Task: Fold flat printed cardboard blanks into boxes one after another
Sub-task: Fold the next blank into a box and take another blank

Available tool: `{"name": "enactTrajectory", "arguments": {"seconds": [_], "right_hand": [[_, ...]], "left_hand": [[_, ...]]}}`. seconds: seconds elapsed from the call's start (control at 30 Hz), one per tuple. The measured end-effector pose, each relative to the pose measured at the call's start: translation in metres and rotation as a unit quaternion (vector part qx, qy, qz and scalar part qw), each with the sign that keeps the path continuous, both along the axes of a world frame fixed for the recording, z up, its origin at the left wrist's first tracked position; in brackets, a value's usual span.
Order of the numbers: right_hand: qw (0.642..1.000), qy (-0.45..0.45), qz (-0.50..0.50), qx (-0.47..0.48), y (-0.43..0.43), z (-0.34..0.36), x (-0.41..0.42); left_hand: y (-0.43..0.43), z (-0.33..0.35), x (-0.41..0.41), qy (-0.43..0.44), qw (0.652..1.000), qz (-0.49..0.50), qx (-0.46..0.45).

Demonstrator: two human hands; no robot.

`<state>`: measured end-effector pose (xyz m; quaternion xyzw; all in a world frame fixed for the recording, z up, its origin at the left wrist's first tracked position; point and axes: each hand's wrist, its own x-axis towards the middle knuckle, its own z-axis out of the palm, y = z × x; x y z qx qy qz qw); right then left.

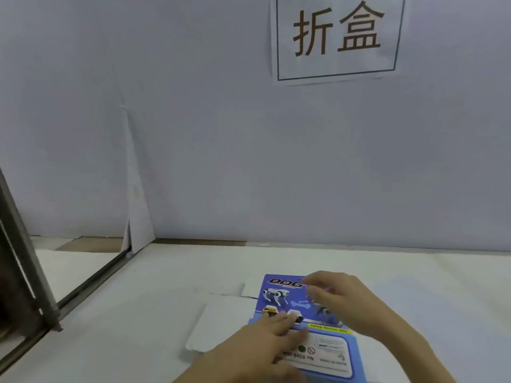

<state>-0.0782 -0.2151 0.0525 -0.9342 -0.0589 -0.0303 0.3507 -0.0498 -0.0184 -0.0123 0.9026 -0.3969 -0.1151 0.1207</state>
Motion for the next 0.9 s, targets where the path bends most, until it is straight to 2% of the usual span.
{"name": "enactTrajectory", "arguments": {"seconds": [0.1, 0.13, 0.17, 0.23, 0.27, 0.33, 0.4, 0.43, 0.5, 0.53, 0.6, 0.67, 0.77, 0.83, 0.9], "right_hand": [[1.0, -0.006, -0.005, 0.007, -0.005, 0.005, -0.002], [1.0, -0.012, -0.005, 0.009, -0.007, 0.007, -0.004], [0.999, -0.027, -0.01, 0.013, -0.009, 0.011, -0.006], [0.989, -0.135, -0.047, 0.035, -0.012, 0.024, -0.012], [0.969, -0.228, -0.078, 0.056, -0.012, 0.031, -0.016], [0.894, -0.41, -0.152, 0.1, -0.015, 0.047, -0.025], [0.833, -0.496, -0.208, 0.133, -0.021, 0.059, -0.032], [0.825, -0.501, -0.218, 0.144, -0.023, 0.061, -0.033], [0.853, -0.44, -0.21, 0.185, -0.023, 0.06, -0.033], [0.876, -0.389, -0.195, 0.207, -0.019, 0.058, -0.03], [0.915, -0.285, -0.148, 0.245, -0.006, 0.052, -0.028], [0.918, -0.224, -0.09, 0.315, 0.007, 0.048, -0.027], [0.892, -0.246, -0.089, 0.37, 0.012, 0.045, -0.024], [0.881, -0.257, -0.115, 0.381, 0.01, 0.045, -0.023], [0.89, -0.257, -0.136, 0.352, 0.009, 0.045, -0.022]], "left_hand": [[0.002, 0.003, -0.005, -0.069, 0.993, -0.057, 0.077], [0.003, 0.006, -0.005, -0.085, 0.991, -0.062, 0.077], [0.005, 0.011, -0.005, -0.106, 0.991, -0.059, 0.057], [0.01, 0.031, -0.002, -0.25, 0.965, -0.059, -0.057], [0.014, 0.043, 0.002, -0.312, 0.943, -0.068, -0.094], [0.025, 0.067, 0.013, -0.398, 0.898, -0.074, -0.173], [0.033, 0.087, 0.027, -0.474, 0.847, -0.003, -0.24], [0.035, 0.095, 0.029, -0.473, 0.828, 0.063, -0.293], [0.029, 0.102, 0.027, -0.39, 0.775, 0.167, -0.469], [0.022, 0.104, 0.022, -0.3, 0.749, 0.193, -0.558], [0.007, 0.105, 0.011, -0.121, 0.715, 0.211, -0.655], [-0.001, 0.101, 0.004, -0.037, 0.704, 0.212, -0.677], [-0.005, 0.099, -0.003, 0.004, 0.702, 0.205, -0.682], [-0.009, 0.103, -0.01, 0.023, 0.716, 0.205, -0.667], [-0.014, 0.106, -0.015, 0.024, 0.738, 0.209, -0.642]]}}
